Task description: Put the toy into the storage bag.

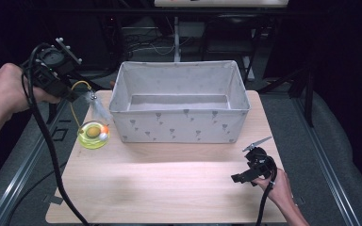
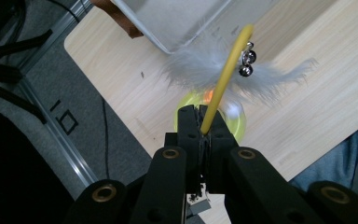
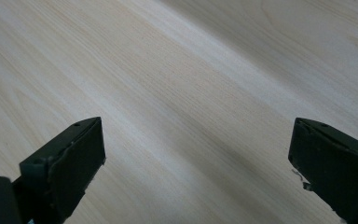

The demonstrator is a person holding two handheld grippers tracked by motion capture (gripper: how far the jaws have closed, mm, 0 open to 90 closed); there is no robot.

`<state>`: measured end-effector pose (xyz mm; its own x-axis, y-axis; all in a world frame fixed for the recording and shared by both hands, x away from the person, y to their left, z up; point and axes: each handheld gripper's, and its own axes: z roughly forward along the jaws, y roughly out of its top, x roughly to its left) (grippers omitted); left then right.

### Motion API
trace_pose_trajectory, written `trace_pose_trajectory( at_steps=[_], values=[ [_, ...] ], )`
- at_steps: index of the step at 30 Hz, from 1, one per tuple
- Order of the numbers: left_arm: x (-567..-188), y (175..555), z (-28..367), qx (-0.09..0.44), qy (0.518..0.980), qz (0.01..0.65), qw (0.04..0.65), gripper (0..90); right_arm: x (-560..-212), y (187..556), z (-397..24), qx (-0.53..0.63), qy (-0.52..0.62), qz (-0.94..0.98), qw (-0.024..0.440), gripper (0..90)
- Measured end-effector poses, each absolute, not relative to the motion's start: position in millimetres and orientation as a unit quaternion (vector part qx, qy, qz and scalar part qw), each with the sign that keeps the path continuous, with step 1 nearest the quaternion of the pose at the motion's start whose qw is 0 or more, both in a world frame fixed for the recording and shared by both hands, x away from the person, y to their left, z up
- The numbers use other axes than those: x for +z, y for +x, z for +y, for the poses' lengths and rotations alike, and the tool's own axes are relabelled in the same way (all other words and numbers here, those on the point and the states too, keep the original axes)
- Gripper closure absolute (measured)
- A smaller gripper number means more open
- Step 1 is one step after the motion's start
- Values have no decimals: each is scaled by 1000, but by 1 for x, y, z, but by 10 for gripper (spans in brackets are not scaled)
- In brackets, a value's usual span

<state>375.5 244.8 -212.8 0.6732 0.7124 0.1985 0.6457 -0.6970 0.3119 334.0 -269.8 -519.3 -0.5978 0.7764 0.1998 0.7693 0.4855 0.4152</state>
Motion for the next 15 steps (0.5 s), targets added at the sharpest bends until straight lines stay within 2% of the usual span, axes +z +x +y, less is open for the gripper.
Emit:
trace_pose_trajectory(
  at_steps=[15],
  values=[
    [-192, 382, 242, 159, 906, 380, 96, 881, -519, 334, -269, 241, 451, 860, 9, 35]
  ],
)
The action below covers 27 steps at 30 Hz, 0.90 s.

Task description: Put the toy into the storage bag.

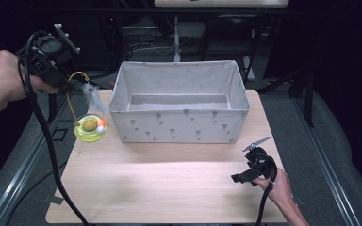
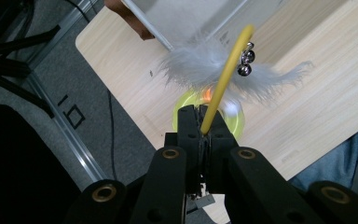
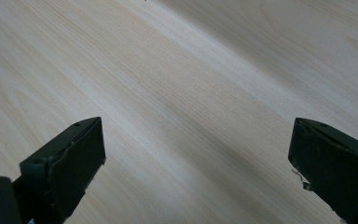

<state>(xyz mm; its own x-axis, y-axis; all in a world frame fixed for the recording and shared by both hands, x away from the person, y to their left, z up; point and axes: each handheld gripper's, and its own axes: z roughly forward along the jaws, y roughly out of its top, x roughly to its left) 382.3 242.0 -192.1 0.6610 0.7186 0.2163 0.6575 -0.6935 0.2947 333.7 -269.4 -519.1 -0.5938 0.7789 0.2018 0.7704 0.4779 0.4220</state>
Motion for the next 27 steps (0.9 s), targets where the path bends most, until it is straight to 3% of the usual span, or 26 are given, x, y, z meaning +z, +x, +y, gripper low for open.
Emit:
trace_pose_trajectory(
  at_steps=[27],
  values=[
    [-148, 389, 226, 185, 903, 375, 102, 880, -519, 334, -270, 238, 450, 861, 13, 38]
  ],
)
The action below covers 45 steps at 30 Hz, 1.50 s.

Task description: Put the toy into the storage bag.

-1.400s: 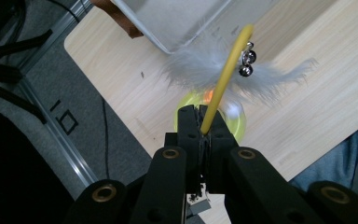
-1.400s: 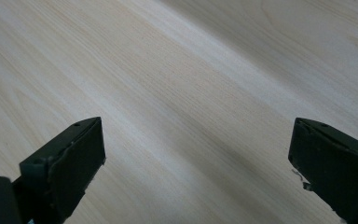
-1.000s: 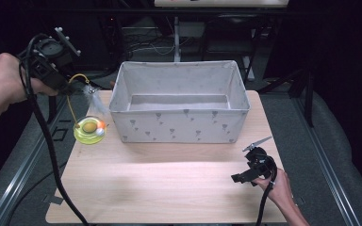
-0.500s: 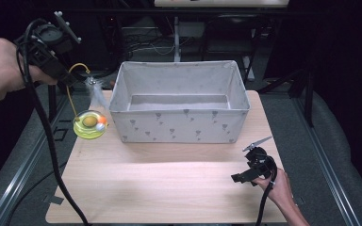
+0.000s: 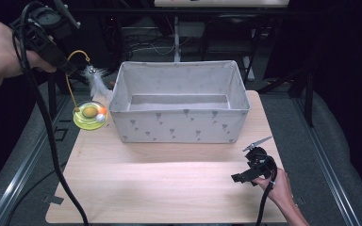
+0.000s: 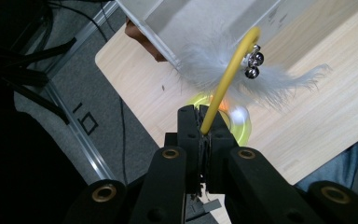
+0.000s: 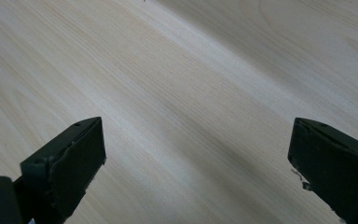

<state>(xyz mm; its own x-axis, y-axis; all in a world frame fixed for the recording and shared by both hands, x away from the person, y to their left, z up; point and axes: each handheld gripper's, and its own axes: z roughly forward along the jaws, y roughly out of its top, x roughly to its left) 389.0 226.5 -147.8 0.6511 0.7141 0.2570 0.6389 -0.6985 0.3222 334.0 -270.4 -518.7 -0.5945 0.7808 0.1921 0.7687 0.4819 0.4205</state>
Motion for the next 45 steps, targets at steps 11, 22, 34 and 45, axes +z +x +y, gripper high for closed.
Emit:
trace_pose_trajectory(
  at_steps=[11, 22, 34, 45],
  values=[
    [-133, 397, 220, 192, 901, 376, 99, 881, -518, 334, -271, 234, 449, 862, 9, 39],
    [-121, 405, 209, 199, 898, 378, 107, 880, -518, 333, -270, 243, 455, 857, 9, 39],
    [-112, 418, 193, 204, 899, 372, 105, 880, -518, 334, -271, 242, 453, 858, 5, 39],
    [-105, 430, 177, 210, 898, 372, 107, 880, -517, 334, -272, 235, 449, 862, 8, 39]
  ],
)
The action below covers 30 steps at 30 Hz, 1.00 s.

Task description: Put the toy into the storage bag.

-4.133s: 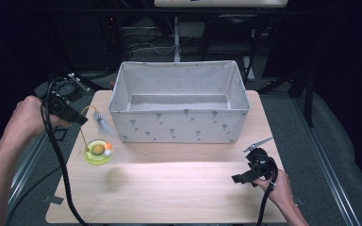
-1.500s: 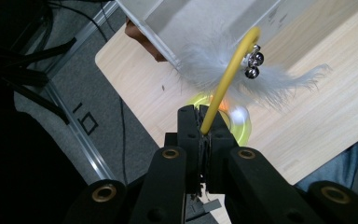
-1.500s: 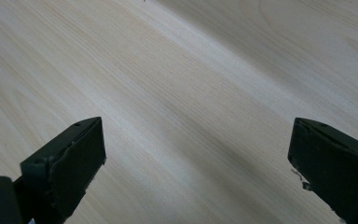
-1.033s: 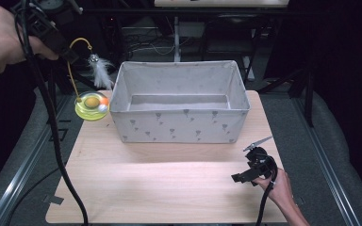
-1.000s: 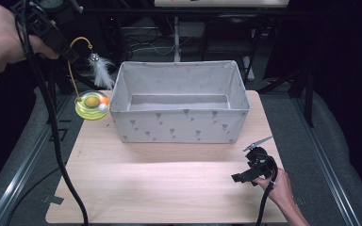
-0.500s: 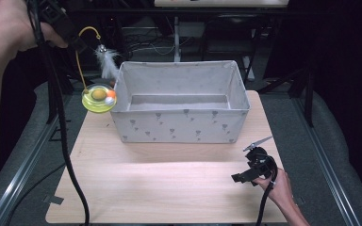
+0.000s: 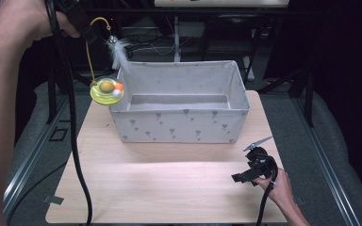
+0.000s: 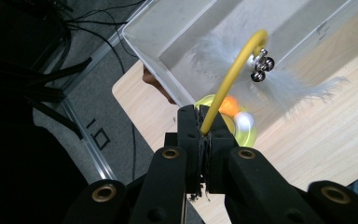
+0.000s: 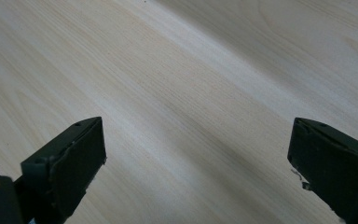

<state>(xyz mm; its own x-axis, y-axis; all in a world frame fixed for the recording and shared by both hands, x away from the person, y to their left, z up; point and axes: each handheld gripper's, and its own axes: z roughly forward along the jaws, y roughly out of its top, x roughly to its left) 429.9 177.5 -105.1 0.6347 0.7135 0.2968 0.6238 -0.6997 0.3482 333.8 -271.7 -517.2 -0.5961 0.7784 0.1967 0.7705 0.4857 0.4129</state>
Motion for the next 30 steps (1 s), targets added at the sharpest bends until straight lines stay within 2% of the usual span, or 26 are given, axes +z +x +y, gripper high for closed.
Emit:
trace_pose_trajectory(
  at_steps=[30],
  values=[
    [-114, 464, 142, 216, 897, 367, 115, 880, -517, 332, -271, 242, 452, 858, 6, 41]
  ],
)
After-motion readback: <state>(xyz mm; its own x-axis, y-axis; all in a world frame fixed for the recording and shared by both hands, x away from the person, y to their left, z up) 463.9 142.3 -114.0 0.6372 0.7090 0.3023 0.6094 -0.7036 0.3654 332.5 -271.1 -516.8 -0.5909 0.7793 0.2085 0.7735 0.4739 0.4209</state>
